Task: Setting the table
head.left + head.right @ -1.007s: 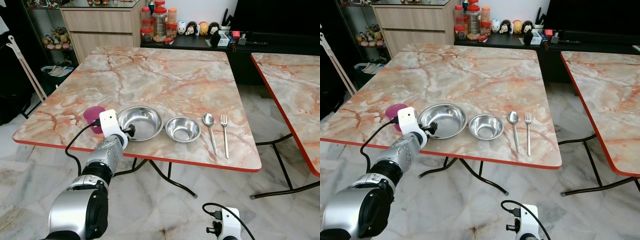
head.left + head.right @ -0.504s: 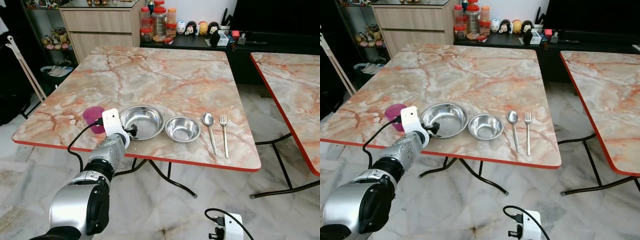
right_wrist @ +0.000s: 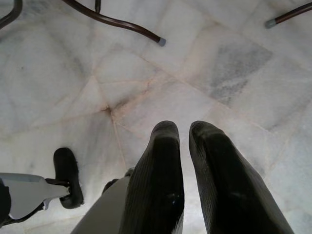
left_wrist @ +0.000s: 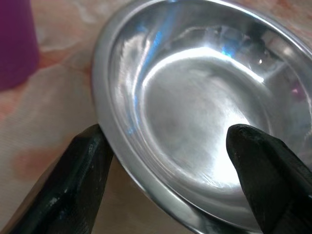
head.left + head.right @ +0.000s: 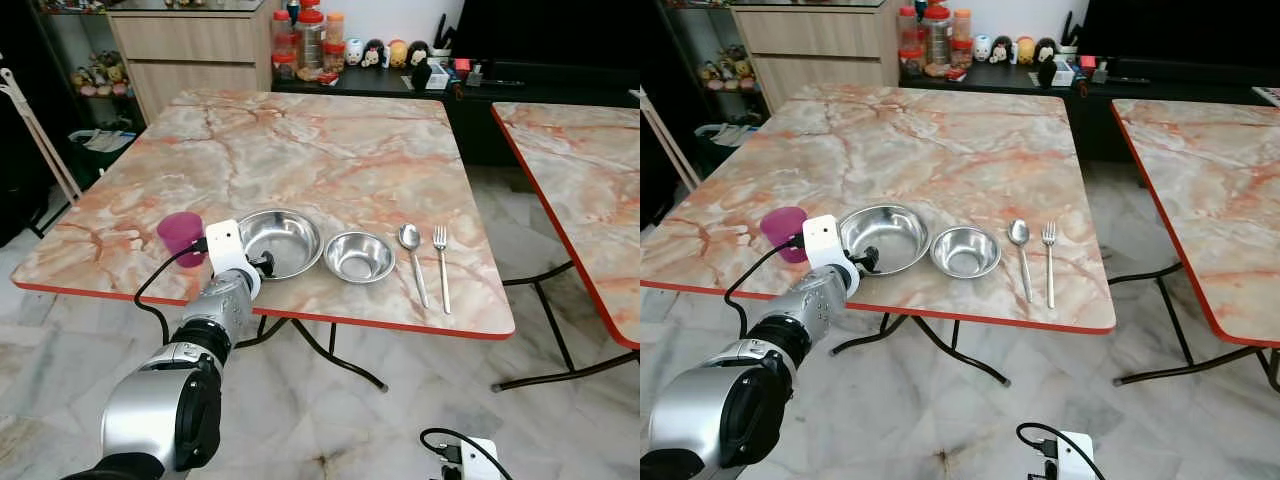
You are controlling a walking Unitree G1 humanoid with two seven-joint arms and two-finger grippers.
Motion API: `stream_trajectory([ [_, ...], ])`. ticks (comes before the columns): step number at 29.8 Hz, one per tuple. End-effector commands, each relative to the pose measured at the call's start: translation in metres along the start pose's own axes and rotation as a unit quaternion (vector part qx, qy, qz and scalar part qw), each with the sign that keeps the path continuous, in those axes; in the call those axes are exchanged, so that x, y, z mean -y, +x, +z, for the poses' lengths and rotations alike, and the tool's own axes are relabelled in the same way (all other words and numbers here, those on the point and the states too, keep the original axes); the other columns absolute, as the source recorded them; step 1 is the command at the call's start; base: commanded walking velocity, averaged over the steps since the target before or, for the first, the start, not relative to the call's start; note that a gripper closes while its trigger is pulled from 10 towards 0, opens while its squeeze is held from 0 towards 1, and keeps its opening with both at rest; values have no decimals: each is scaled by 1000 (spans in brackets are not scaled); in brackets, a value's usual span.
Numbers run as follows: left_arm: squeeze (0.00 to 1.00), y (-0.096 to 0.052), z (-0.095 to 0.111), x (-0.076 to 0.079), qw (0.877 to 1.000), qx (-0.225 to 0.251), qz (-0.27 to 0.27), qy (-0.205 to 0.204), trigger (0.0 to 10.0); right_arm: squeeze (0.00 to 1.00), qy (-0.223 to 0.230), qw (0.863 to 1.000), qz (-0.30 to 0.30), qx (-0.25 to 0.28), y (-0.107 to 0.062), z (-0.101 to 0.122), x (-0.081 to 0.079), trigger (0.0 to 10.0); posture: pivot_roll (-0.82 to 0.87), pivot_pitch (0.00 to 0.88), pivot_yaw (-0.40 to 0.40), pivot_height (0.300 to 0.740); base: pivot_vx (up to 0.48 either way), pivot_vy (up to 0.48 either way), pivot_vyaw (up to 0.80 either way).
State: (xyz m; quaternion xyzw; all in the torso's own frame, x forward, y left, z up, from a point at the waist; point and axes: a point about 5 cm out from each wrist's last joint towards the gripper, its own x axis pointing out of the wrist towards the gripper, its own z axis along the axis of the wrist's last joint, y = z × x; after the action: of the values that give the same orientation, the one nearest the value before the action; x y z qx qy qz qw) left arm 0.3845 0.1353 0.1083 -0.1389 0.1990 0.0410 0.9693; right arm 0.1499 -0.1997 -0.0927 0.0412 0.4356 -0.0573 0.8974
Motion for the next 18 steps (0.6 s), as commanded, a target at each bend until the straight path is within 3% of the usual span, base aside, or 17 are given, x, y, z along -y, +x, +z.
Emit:
stream_trajectory([
  [1,0,0,0,-1,1000,-1,9,-11,10000,0,-2,1000,-1,11,0,5,3,10000,-75,0,-41,740,0,0,0],
  [6,0,0,2,-3,999,4,21,-25,10000,0,-4,1000,0,15,1,7,4,10000,-76,0,-52,740,0,0,0],
  [8,0,0,2,-4,999,6,28,-30,9294,0,-7,1000,1,16,1,7,4,10000,-77,0,-55,740,0,0,0],
  [9,0,0,3,-6,999,7,34,-33,3569,0,-8,1000,2,16,1,8,4,10000,-77,0,-56,740,0,0,0],
  [10,0,0,3,-8,998,8,40,-38,1765,0,-8,1000,2,16,1,8,4,10000,-78,0,-58,740,0,0,0],
  [11,0,0,3,-9,998,8,44,-41,1765,0,-8,1000,2,16,1,8,5,10000,-78,0,-58,740,0,0,0],
  [12,0,0,3,-10,998,7,46,-44,0,0,-9,1000,3,16,1,9,4,10000,-79,0,-59,740,0,0,0],
  [18,0,0,2,-12,997,6,50,-53,0,0,-10,1000,4,17,2,10,4,10000,-82,0,-61,740,0,0,0],
])
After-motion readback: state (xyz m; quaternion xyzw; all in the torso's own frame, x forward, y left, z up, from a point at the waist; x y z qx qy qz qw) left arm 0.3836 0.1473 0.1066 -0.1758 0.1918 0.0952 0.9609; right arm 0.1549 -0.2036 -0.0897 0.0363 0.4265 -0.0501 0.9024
